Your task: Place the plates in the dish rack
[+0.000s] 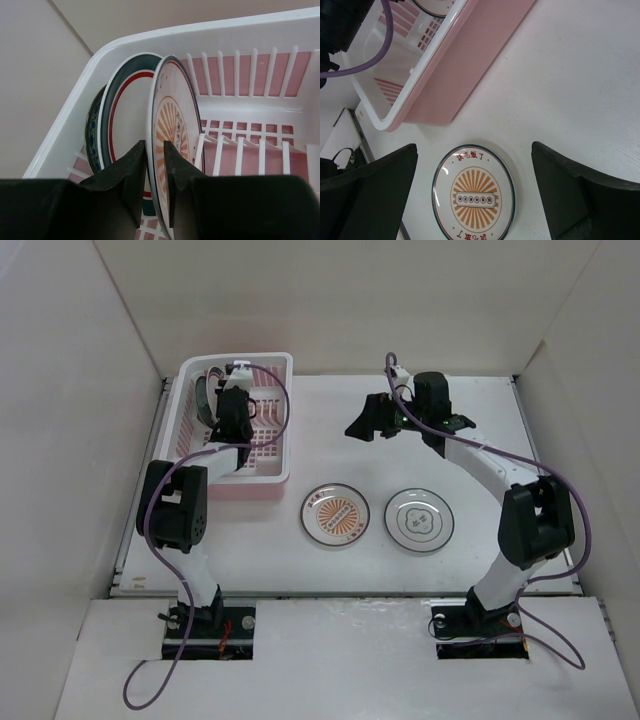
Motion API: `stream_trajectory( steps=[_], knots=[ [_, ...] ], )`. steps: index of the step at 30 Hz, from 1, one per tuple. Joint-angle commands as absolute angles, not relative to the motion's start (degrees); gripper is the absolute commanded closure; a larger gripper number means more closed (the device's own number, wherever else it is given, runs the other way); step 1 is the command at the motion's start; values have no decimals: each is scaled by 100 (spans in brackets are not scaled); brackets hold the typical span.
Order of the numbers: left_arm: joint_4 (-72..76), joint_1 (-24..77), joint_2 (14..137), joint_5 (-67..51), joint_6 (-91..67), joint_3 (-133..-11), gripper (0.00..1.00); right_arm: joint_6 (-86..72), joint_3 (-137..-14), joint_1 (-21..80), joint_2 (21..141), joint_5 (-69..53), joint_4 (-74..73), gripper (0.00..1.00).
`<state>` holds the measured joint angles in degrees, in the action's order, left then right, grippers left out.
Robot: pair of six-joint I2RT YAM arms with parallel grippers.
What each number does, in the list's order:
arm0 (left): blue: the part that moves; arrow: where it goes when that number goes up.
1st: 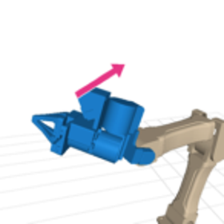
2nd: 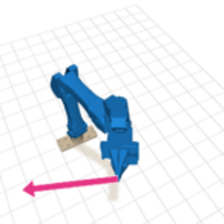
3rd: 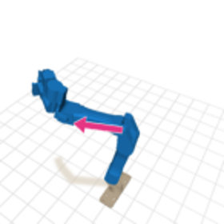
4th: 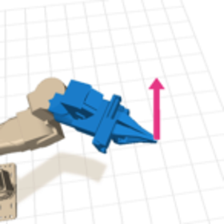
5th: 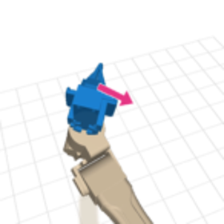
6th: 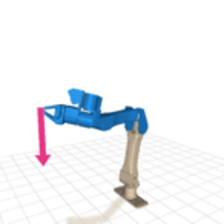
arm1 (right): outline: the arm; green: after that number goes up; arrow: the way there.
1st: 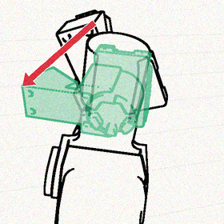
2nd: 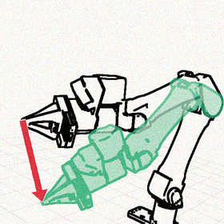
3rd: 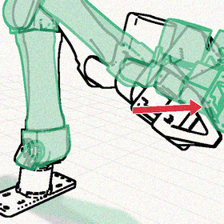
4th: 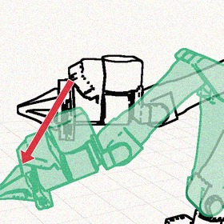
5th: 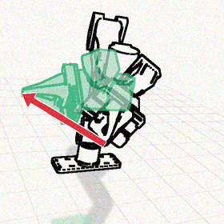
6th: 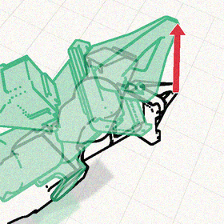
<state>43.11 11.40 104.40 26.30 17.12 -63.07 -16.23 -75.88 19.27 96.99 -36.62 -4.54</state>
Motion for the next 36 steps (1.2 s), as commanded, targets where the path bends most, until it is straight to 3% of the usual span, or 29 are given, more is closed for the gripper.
stream_trajectory(
  steps=[1,11,12,15,16,17,23,29,33,36],
  knots=[
    [4491,1099,10354,2786,1547,-6583,82,-1521,-7523,1995,9694,-3753,-334,0],
    [4386,1099,10354,2892,1495,-6636,68,-1468,-7523,2048,9694,-3806,-334,0],
    [4299,1099,10293,2822,1494,-6636,62,-1468,-7523,2048,9694,-3806,-334,0],
    [4236,1099,10230,2821,1494,-6750,56,-1468,-7523,2048,9747,-3858,-334,0],
    [4175,1099,10230,2821,1494,-6750,45,-1468,-7523,2048,9747,-3858,-334,0],
    [4175,1099,10230,2821,1494,-6750,42,-1468,-7576,2048,9747,-3858,-334,0],
    [4113,1309,10046,2987,1599,-6872,40,-1468,-7576,2048,9799,-3858,-334,0],
    [4219,1521,9651,3322,1978,-6873,12,-1468,-7629,1996,9923,-3920,-334,0],
    [4219,1582,9326,3515,2082,-6926,0,-1398,-7629,1864,10063,-3920,-334,0],
    [3764,1914,9062,3700,2083,-7162,0,-960,-7969,1635,10282,-4227,-1084,0]
  ],
)
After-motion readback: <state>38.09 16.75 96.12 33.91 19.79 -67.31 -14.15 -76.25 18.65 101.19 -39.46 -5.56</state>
